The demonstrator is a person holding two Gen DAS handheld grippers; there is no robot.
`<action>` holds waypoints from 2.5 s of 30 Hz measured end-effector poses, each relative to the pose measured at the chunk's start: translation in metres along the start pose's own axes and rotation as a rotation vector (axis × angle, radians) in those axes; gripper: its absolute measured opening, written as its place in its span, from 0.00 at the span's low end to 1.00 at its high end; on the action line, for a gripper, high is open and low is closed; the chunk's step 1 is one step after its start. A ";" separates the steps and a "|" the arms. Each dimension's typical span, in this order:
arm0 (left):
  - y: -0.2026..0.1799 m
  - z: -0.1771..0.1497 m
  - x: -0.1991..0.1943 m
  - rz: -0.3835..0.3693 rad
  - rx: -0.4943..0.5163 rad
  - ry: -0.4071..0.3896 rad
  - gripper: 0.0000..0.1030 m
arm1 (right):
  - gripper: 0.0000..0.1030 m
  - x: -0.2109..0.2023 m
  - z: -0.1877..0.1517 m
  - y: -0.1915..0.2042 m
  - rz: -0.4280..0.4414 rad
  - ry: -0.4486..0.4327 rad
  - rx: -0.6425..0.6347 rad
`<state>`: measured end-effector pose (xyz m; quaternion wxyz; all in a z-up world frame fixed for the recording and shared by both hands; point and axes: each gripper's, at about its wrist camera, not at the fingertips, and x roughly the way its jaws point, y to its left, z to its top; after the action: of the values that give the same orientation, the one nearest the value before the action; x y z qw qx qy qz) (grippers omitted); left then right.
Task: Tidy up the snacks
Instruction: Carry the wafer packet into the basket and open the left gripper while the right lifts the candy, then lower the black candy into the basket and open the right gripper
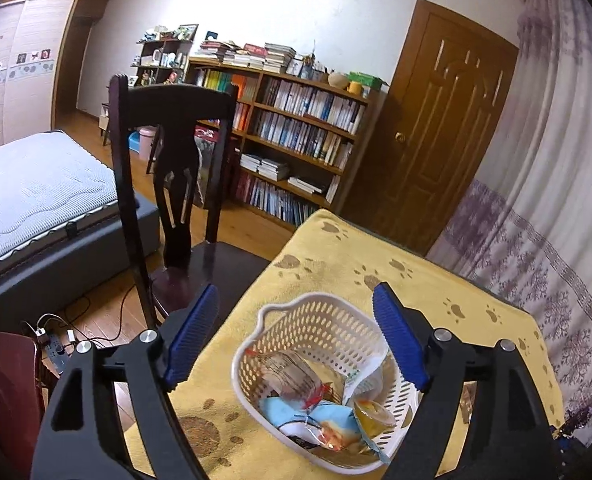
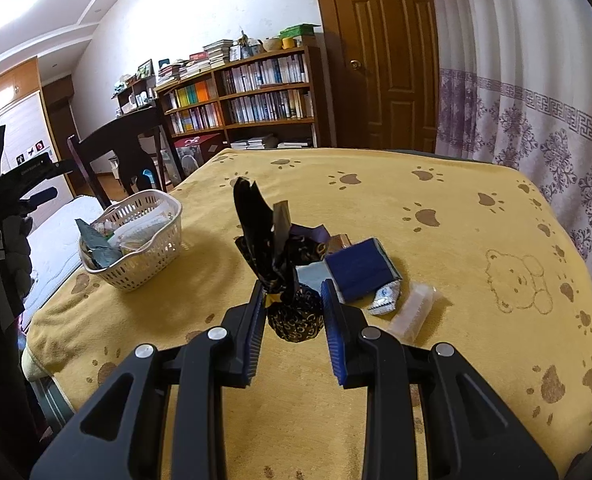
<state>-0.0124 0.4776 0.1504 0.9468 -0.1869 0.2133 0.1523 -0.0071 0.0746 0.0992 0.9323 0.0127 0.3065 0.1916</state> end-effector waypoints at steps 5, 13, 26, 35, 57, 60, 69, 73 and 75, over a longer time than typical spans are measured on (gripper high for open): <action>0.000 0.002 -0.011 -0.003 0.003 -0.027 0.83 | 0.27 0.001 0.005 0.012 0.015 -0.003 -0.025; -0.006 0.003 -0.024 -0.017 0.012 -0.056 0.87 | 0.27 0.008 0.029 0.039 0.077 -0.016 -0.065; 0.007 0.014 -0.039 0.005 -0.014 -0.117 0.88 | 0.27 0.065 0.080 0.116 0.235 0.044 -0.120; 0.017 0.018 -0.044 -0.004 -0.048 -0.134 0.88 | 0.27 0.121 0.107 0.171 0.293 0.128 -0.140; 0.023 0.027 -0.043 -0.009 -0.085 -0.131 0.88 | 0.29 0.157 0.111 0.188 0.305 0.189 -0.097; 0.023 0.027 -0.043 -0.014 -0.080 -0.132 0.88 | 0.29 0.153 0.108 0.186 0.306 0.189 -0.094; 0.018 0.026 -0.043 -0.023 -0.067 -0.134 0.88 | 0.29 0.144 0.099 0.182 0.301 0.184 -0.094; 0.016 0.025 -0.043 -0.027 -0.060 -0.133 0.88 | 0.29 0.137 0.092 0.175 0.284 0.176 -0.095; 0.014 0.025 -0.042 -0.029 -0.057 -0.133 0.88 | 0.29 0.135 0.090 0.169 0.275 0.176 -0.086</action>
<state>-0.0454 0.4914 0.1869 0.9553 -0.2061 0.1428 0.1568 0.0850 0.2884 0.1195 0.8665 -0.0021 0.3740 0.3306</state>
